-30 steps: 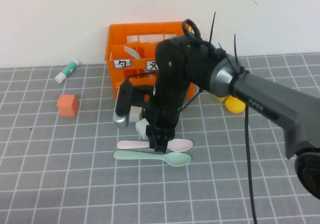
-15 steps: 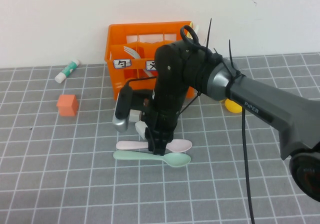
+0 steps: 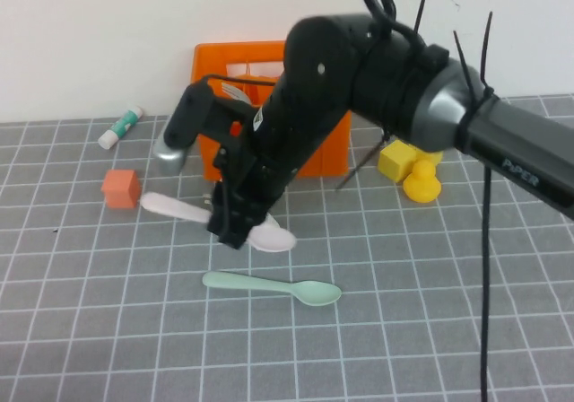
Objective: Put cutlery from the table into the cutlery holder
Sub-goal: Place the spoon on the box, then pick up the spoon
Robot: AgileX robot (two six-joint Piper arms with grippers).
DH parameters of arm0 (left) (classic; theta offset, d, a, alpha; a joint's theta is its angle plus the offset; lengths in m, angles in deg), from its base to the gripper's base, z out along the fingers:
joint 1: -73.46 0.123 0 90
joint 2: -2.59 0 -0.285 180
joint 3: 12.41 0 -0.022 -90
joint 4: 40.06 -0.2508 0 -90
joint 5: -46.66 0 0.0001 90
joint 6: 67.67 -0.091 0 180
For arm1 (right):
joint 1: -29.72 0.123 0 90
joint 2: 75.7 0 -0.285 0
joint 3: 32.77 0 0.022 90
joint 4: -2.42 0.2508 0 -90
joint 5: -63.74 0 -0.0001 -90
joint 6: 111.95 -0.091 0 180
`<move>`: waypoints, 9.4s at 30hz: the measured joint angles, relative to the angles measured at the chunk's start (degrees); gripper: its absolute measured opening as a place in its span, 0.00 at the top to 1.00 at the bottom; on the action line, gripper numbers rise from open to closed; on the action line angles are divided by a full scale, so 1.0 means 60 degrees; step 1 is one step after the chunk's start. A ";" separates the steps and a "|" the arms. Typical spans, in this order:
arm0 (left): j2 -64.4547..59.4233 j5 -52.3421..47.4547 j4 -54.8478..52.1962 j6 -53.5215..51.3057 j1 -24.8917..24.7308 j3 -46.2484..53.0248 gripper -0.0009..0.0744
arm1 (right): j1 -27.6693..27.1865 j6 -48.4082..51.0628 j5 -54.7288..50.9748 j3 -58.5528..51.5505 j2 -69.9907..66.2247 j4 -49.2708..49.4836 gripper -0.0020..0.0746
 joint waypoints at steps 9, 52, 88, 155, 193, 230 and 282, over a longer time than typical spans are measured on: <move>0.0000 0.0000 0.0000 -0.0023 0.0000 0.0000 0.99 | 0.0687 -0.0062 0.9151 -0.3884 0.1322 0.2205 0.81; 0.0000 0.0000 0.0000 -0.0001 0.0000 0.0000 0.99 | -0.0119 -0.4448 1.4988 -0.1513 -0.1884 -0.1329 0.68; 0.0000 0.0000 0.0000 -0.0039 0.0000 0.0000 0.99 | 0.0337 -0.2934 0.9495 -1.0152 0.7905 -0.2433 0.98; 0.0000 0.0000 0.0000 -0.0006 0.0000 0.0000 0.99 | -0.6965 -0.6076 0.7090 -2.0255 2.1171 -0.4194 0.98; 0.0000 0.1048 0.4745 0.1860 0.0000 0.0059 0.99 | -0.6965 -0.6097 0.7077 -2.0255 2.1171 -0.4194 0.98; -1.0689 -0.6389 0.5806 -1.0303 -0.0336 -0.9339 0.99 | -0.6965 -0.6097 0.7077 -2.0255 2.1171 -0.4194 0.98; -1.8350 -0.3559 0.1345 -1.0381 -0.6471 -1.2546 0.67 | -0.6965 -0.6097 0.7077 -2.0255 2.1171 -0.4194 0.98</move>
